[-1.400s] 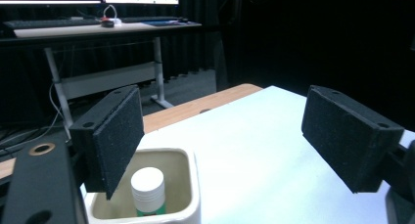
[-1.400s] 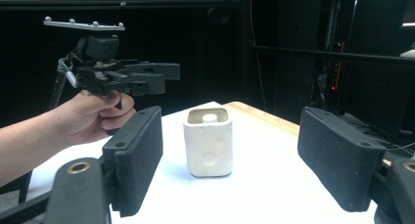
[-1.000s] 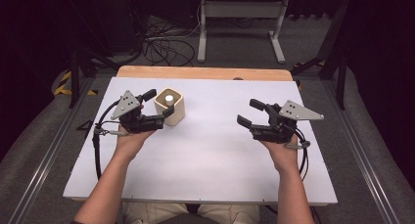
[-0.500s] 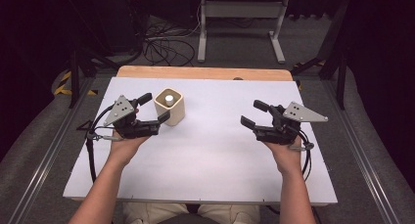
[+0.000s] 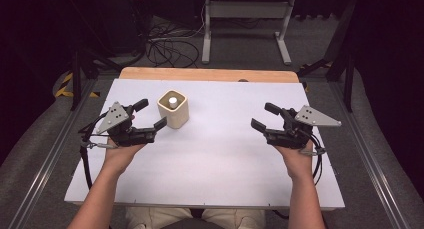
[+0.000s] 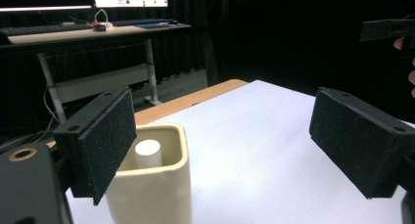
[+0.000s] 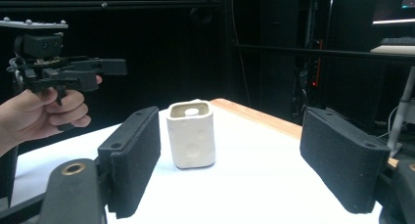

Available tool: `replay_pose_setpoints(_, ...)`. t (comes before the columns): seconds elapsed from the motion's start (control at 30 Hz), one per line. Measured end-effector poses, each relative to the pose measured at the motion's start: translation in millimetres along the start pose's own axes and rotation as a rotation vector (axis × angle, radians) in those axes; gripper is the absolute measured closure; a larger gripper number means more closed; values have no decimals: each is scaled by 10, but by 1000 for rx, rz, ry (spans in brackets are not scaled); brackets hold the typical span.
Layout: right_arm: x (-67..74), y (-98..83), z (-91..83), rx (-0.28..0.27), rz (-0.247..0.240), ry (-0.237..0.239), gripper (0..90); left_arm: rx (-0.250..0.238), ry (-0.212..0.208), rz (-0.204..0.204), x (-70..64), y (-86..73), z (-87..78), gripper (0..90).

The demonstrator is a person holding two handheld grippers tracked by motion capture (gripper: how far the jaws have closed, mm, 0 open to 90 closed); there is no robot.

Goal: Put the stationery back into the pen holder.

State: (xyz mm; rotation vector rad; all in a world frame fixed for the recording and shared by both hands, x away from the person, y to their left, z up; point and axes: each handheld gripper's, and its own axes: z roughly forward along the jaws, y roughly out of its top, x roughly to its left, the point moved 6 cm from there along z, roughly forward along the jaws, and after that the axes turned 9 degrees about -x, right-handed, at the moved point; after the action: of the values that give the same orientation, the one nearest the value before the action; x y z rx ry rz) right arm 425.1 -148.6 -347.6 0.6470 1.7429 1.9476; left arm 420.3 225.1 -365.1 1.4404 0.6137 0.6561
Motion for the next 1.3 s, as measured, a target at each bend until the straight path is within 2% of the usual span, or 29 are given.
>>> replay_pose_setpoints(0.6, -70, 4, -87, 1, -2, -19, 207, 2, 11, -6, 89, -33, -178, 95)
replay_pose_setpoints(1.3, -125, -3, -127, 1, 0, -35, 201, 2, 4, -3, 122, -45, -210, 95)
